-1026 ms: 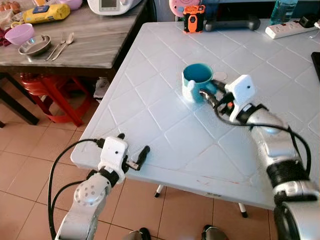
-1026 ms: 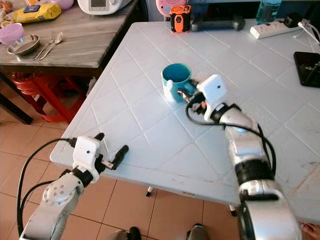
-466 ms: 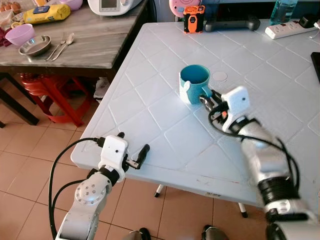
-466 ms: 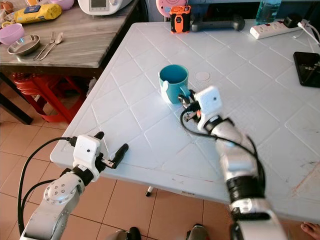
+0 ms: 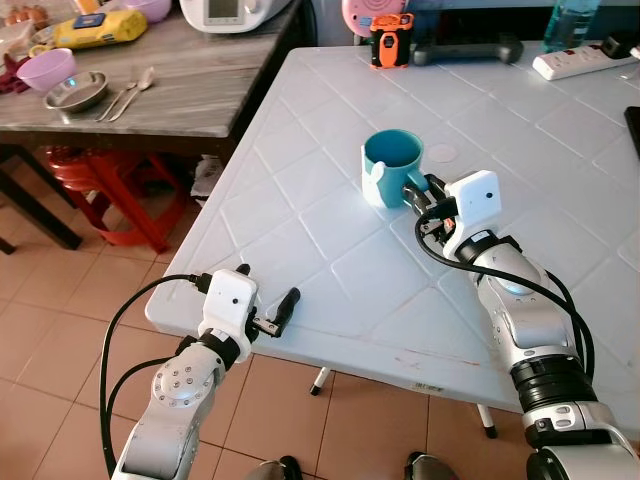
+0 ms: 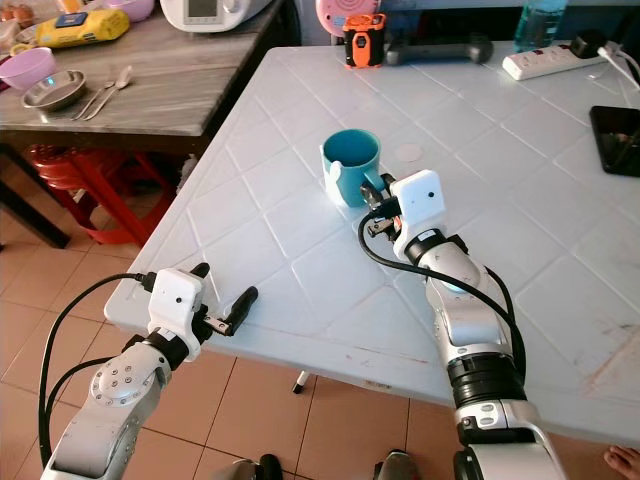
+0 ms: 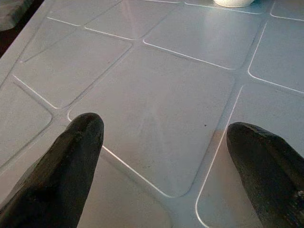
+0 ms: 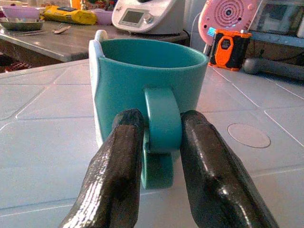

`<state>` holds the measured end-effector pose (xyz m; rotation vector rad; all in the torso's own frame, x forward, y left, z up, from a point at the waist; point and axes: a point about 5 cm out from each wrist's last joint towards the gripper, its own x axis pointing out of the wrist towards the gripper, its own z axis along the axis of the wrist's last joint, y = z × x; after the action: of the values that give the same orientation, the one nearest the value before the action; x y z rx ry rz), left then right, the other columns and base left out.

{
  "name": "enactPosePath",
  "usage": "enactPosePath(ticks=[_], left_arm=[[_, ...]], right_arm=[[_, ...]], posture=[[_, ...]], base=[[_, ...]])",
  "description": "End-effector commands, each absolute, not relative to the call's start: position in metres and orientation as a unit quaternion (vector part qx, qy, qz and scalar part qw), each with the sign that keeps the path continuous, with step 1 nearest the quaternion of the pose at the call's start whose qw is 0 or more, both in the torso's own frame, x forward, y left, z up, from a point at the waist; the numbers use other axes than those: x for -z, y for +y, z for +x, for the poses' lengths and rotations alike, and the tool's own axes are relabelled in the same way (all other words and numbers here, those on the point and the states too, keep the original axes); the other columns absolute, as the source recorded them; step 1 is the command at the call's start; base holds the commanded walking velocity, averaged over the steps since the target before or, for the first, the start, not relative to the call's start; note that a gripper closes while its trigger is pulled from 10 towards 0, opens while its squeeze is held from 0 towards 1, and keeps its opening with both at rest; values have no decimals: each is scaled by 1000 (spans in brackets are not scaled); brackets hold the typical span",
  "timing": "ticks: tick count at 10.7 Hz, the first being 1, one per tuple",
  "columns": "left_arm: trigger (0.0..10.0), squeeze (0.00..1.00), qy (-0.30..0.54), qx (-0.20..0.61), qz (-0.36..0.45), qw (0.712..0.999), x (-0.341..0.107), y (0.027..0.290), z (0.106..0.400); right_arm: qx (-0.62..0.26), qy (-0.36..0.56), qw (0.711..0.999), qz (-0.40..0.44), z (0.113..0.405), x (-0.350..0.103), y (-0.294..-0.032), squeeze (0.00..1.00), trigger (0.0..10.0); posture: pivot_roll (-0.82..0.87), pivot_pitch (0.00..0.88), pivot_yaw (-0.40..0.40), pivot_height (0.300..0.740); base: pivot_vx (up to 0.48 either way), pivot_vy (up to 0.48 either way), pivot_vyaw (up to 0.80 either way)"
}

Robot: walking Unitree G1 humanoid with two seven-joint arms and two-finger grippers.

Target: Setting the table

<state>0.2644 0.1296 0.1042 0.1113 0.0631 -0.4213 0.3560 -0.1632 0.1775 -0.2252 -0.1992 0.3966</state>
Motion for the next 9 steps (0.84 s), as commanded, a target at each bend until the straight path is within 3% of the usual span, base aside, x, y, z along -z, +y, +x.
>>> enactPosePath(ticks=[1,2,9], left_arm=[[10000,0,37,201,62,977,-101,134,264],[10000,0,37,200,61,977,-101,134,264],[10000,0,15,196,44,979,-106,128,273]], right_arm=[[-202,-108,967,-114,355,-183,-159,0,6745],[-203,-107,967,-113,355,-183,-158,0,0],[-178,-132,968,-119,352,-200,-166,0,0]], posture=[[-63,164,143,740],[-63,163,142,740],[-82,136,141,740]], base=[[0,0,0],[0,0,0],[0,0,0]])
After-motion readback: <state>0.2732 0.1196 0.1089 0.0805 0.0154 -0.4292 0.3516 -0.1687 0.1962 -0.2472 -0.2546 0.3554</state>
